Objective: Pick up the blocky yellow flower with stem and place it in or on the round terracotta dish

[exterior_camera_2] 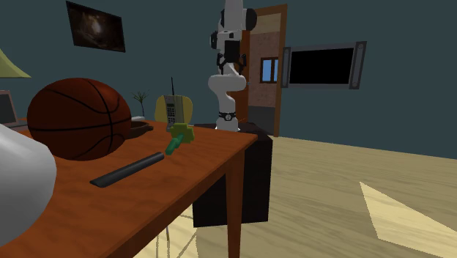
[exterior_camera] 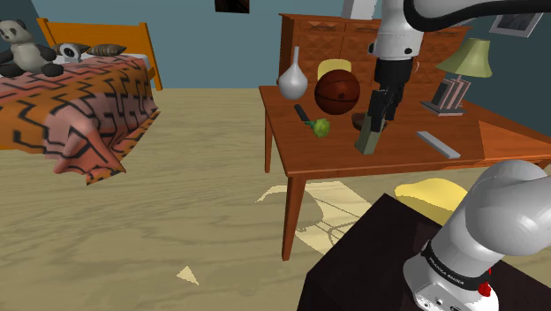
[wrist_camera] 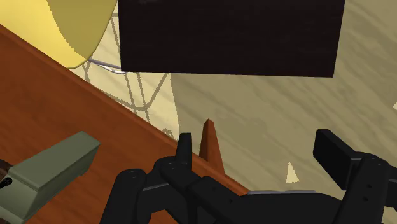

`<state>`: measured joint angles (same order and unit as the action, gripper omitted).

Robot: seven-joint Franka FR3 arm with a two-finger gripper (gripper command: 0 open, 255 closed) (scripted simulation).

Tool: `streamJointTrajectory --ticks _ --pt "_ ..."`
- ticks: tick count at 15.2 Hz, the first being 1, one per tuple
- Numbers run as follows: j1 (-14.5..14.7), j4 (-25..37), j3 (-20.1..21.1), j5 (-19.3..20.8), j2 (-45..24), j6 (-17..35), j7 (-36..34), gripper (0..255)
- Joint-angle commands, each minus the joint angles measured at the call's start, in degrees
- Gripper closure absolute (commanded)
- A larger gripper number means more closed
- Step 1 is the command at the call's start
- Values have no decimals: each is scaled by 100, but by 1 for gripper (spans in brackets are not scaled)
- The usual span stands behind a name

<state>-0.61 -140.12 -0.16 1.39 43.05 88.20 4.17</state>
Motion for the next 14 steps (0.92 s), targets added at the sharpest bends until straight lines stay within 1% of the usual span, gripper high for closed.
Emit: streamJointTrajectory --ticks 1,7,14 --pt "0 0 0 0 0 0 0 0" --pt "-193 304 -256 116 -1187 954 43 0" --pt "-366 986 -546 118 -2649 1815 119 0"
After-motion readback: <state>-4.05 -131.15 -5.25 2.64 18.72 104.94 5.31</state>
